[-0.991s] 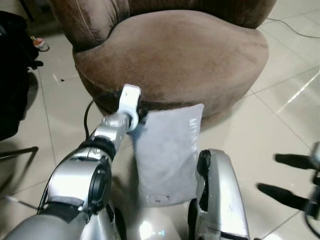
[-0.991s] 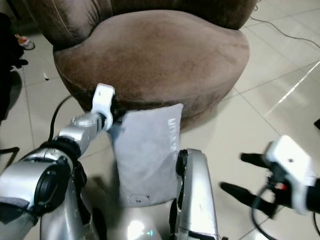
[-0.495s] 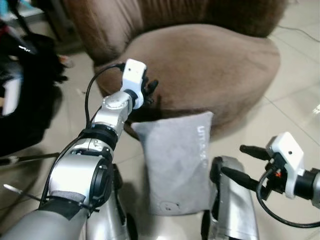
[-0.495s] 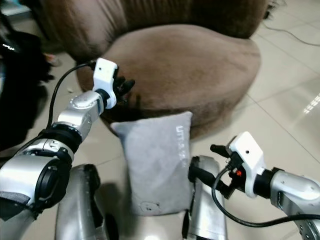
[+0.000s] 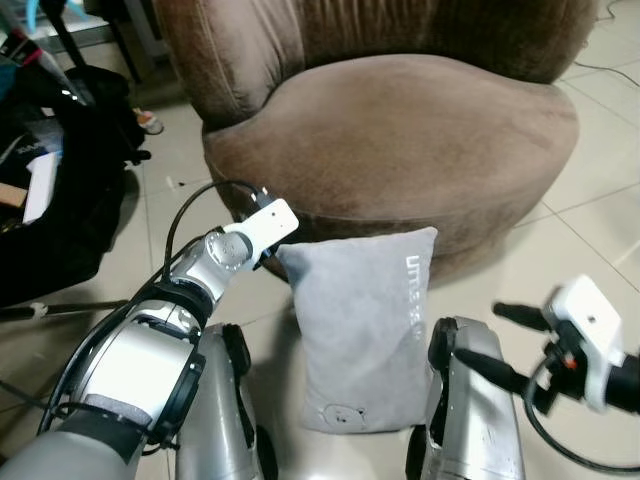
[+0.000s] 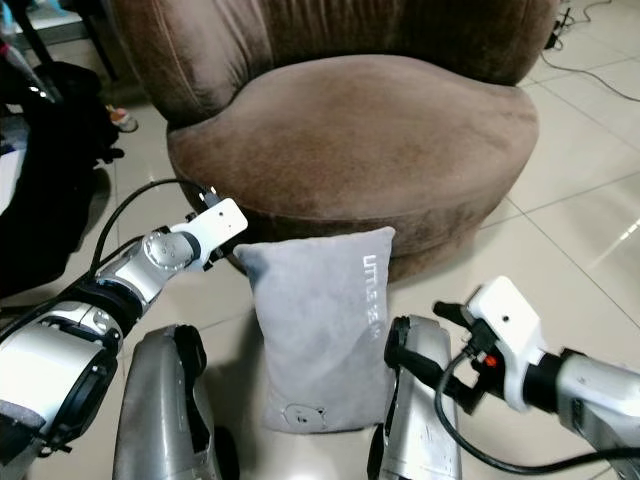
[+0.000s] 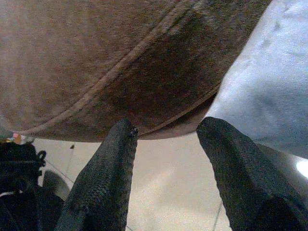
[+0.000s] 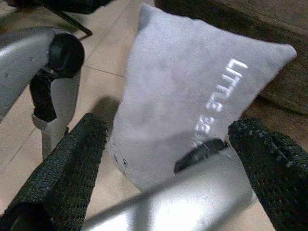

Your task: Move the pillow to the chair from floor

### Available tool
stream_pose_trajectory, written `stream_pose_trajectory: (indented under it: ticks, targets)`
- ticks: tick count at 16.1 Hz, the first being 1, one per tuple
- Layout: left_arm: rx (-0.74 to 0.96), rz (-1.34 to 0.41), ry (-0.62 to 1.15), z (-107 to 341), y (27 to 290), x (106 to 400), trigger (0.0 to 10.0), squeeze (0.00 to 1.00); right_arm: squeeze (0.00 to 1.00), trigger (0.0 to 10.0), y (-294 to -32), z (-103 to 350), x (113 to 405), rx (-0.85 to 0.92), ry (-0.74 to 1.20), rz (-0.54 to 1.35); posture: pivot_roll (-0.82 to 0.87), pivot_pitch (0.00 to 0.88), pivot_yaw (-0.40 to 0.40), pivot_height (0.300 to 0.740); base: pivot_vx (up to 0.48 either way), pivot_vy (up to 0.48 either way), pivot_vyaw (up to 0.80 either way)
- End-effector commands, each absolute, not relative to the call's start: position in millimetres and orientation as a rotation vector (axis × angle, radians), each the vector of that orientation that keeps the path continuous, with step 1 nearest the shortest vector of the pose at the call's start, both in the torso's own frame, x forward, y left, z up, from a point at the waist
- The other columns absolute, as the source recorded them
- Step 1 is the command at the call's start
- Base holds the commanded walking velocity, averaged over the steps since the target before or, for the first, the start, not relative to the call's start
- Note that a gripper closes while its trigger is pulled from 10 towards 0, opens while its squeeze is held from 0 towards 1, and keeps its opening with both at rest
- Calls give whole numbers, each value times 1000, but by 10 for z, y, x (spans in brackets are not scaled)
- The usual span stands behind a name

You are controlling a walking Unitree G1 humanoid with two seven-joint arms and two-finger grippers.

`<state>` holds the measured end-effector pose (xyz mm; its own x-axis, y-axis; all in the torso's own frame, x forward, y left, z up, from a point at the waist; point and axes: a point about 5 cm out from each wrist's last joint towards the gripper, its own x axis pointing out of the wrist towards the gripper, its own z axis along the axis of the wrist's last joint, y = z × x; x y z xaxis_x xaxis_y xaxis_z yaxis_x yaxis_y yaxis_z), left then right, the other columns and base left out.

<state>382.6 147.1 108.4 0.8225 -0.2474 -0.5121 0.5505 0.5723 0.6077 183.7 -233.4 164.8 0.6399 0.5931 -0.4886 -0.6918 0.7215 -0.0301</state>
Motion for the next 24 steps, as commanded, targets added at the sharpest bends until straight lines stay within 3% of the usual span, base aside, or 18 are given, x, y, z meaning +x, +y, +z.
stream_pose_trajectory:
  ticks: [1,5,12,16,22,23,24]
  targets:
    - [815,-470,422,1055,1493,3814,10000,1000,0,10000,-2354,1738,1805,-252,465,744,-452,67,86,386,0,0,0]
    - [812,-427,467,966,1516,3779,10000,1000,0,10000,-2619,2046,1767,-354,483,726,-507,69,60,386,0,0,0]
    - [735,-422,517,848,1412,3720,10000,1000,0,10000,-2618,2186,1720,-380,497,766,-540,85,26,386,0,0,0]
    - [828,-480,586,643,1425,3591,10000,1000,0,10000,-2612,2327,1501,-373,546,779,-603,189,-8,386,0,0,0]
    - [919,-455,573,652,1442,3603,10000,1000,0,10000,-2603,2401,1297,-356,575,756,-633,225,0,386,0,0,0]
    - [819,-442,596,652,1419,3602,10000,0,0,10000,-2597,2396,1288,-352,578,754,-634,227,3,386,0,0,0]
    - [774,-438,598,658,1400,3606,10000,0,0,10000,-2593,2393,1278,-349,581,753,-633,227,2,386,0,0,0]
